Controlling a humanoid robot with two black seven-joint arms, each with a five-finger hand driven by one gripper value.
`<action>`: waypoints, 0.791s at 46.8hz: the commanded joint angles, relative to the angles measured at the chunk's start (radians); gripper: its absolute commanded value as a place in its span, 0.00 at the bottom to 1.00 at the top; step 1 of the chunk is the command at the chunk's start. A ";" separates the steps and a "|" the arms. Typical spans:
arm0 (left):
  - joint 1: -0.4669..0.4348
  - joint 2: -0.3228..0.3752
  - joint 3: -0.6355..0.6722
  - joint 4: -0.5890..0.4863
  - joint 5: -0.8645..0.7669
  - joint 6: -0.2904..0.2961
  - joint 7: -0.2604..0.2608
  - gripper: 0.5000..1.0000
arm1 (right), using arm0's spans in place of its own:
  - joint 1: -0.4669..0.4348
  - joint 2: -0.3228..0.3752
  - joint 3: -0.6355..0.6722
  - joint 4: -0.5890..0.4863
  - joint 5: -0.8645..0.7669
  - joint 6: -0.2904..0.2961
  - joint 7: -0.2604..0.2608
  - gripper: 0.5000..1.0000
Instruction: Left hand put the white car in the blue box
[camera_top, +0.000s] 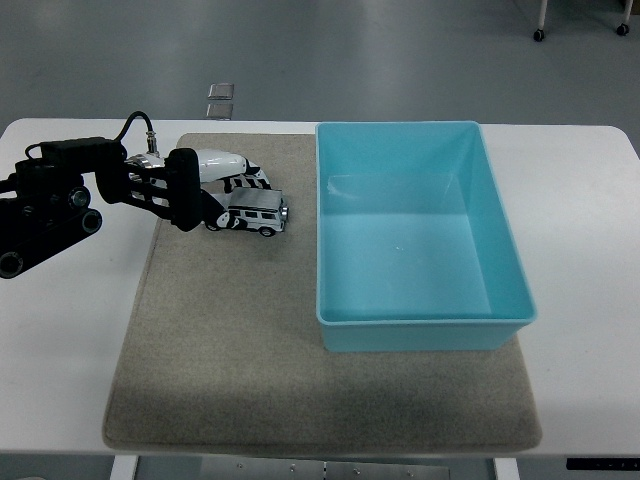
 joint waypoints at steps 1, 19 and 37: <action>-0.011 0.005 0.000 -0.002 0.000 -0.011 -0.002 0.00 | 0.000 0.000 0.000 0.000 0.000 0.000 0.000 0.87; -0.138 0.107 -0.018 -0.016 -0.025 -0.064 -0.017 0.00 | 0.000 0.000 0.000 0.000 0.000 0.000 0.000 0.87; -0.295 0.102 -0.020 -0.097 -0.052 -0.176 -0.023 0.00 | 0.000 0.000 0.000 0.000 0.000 0.000 0.000 0.87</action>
